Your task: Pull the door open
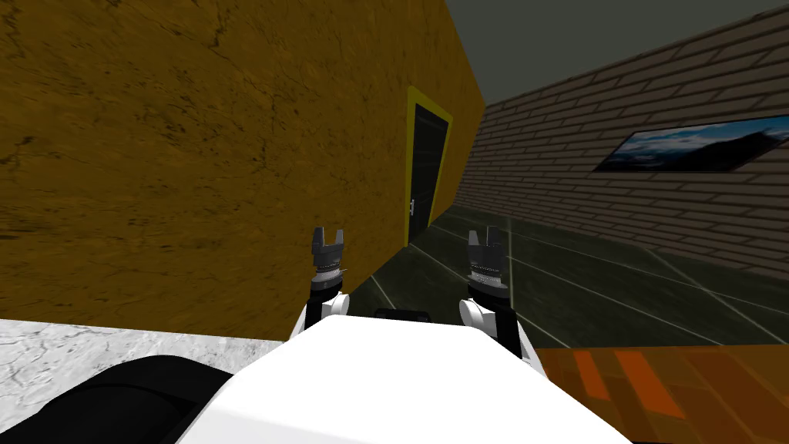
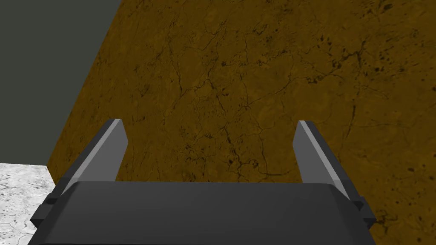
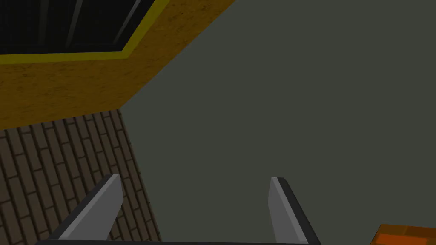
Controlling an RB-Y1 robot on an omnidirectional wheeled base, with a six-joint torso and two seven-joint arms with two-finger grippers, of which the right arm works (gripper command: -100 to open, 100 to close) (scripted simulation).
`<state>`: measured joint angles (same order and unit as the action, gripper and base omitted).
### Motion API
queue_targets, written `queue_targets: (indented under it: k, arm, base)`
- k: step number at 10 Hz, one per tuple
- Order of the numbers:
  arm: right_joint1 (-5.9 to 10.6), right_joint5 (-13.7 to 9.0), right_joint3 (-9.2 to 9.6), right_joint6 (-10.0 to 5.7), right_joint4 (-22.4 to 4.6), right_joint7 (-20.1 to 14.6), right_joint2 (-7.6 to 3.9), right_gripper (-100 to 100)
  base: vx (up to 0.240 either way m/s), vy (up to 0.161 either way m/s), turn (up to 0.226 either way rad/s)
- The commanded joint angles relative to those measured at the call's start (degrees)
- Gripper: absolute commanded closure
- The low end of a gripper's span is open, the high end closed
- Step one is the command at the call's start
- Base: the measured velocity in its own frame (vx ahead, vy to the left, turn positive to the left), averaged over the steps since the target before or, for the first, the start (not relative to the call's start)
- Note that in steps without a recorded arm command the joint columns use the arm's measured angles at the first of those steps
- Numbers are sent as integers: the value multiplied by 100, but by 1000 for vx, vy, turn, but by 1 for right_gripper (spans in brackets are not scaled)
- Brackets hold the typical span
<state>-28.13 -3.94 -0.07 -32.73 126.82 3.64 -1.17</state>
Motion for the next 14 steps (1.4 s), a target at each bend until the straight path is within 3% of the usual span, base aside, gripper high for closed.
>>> queue_targets:
  k: [1, 8, 14]
  arm:
    - [63, -82, 18, -32, -166, -143, -51, -100]
    - [355, -463, 100, -180, -942, -810, -227, -100]
    - [664, -866, 186, -337, -1760, -1513, -361, -100]
  base:
    - [78, -37, 190]
    - [136, -95, 170]
    - [123, -124, 201]
